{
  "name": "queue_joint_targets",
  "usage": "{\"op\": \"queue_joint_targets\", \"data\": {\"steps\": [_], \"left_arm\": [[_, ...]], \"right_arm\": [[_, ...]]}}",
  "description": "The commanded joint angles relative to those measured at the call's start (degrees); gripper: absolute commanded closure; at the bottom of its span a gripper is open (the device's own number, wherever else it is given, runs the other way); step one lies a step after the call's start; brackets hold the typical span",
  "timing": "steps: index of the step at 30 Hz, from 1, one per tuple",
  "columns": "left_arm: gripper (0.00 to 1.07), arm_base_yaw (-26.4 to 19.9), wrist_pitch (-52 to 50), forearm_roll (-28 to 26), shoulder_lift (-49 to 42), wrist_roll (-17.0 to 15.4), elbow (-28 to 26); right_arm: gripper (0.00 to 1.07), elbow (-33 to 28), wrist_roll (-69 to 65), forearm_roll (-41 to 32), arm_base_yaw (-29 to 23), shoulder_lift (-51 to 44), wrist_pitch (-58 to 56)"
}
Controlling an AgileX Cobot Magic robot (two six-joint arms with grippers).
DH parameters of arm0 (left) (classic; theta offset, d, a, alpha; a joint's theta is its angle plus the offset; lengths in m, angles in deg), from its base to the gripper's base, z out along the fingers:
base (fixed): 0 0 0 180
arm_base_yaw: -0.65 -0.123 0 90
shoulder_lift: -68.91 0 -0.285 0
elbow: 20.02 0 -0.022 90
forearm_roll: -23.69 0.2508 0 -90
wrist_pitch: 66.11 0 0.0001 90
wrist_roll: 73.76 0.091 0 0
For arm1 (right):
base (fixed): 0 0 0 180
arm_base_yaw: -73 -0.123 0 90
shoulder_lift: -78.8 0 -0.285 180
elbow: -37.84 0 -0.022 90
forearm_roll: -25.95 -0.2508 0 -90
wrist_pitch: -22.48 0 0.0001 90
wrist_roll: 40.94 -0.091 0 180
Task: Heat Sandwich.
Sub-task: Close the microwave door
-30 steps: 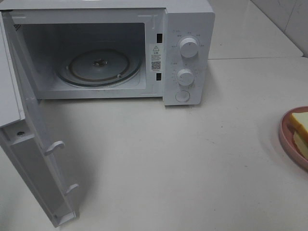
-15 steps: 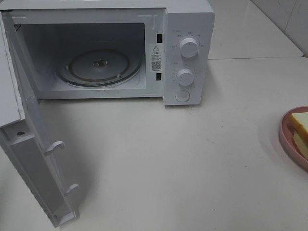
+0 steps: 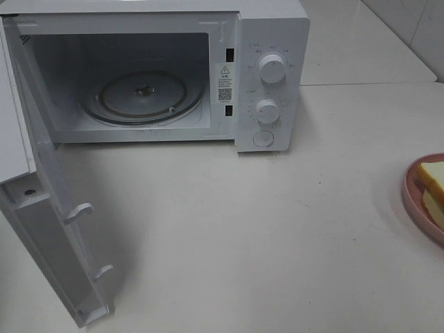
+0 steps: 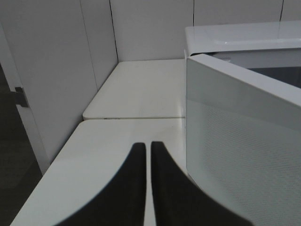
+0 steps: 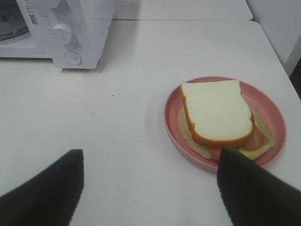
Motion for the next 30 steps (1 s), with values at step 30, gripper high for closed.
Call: {"op": "queue_joint_targets", "data": {"steps": [30], "left_arm": [[1.07, 11.1, -30.2, 8.1, 34.5, -1.1, 0.1]], "right_arm": [[0.32, 0.1, 0.1, 0.6, 0.3, -1.4, -0.1]]}}
